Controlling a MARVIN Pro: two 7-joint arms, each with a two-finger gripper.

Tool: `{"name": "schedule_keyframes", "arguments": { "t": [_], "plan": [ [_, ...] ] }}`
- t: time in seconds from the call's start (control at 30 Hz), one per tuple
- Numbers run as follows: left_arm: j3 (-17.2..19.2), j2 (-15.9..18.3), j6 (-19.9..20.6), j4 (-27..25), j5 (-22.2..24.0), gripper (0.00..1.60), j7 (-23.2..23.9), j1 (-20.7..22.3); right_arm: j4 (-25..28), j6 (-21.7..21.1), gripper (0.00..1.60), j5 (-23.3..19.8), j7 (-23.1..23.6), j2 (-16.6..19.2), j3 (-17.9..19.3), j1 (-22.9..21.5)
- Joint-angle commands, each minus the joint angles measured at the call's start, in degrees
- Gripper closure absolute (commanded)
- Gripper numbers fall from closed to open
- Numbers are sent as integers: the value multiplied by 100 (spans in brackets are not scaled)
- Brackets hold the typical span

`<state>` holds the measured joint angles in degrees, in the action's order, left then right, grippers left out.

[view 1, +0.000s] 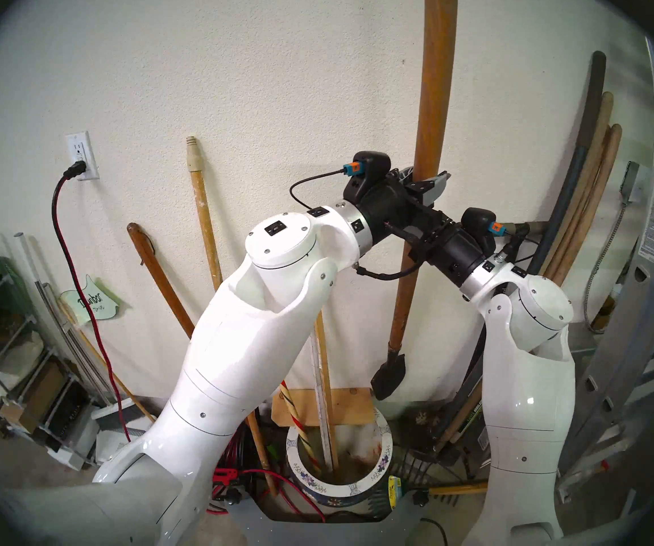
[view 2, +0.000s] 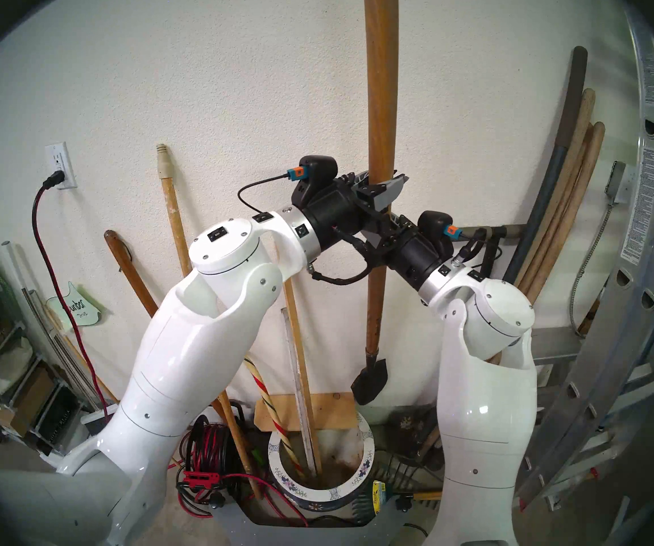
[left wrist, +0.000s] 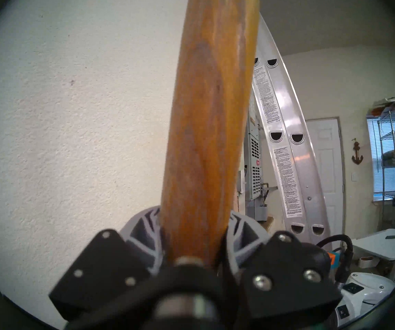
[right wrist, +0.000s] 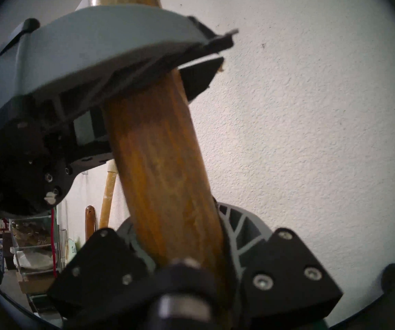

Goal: Take wooden sticks or brooms out of the pot

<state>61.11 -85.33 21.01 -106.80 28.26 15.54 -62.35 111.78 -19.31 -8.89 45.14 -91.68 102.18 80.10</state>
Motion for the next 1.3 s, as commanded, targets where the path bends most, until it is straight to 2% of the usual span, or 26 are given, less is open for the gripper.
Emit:
{"name": "schedule_keyframes", "arguments": {
  "t": [0.0,0.23,0.53,1.27],
  "plan": [
    [-101,-380,-76,-177,126,160,-40,136,-111,-103,160,120,-454,-39,460,-21],
    [-143,-591,-99,225,262,160,-223,-56,-201,-167,160,306,-500,-59,597,114],
    [-245,-672,-408,925,261,160,-232,-258,-233,-183,160,496,-536,-171,765,211],
    [-435,-582,-1286,2252,366,160,297,-587,-818,47,160,809,-725,-317,836,404]
  ]
}}
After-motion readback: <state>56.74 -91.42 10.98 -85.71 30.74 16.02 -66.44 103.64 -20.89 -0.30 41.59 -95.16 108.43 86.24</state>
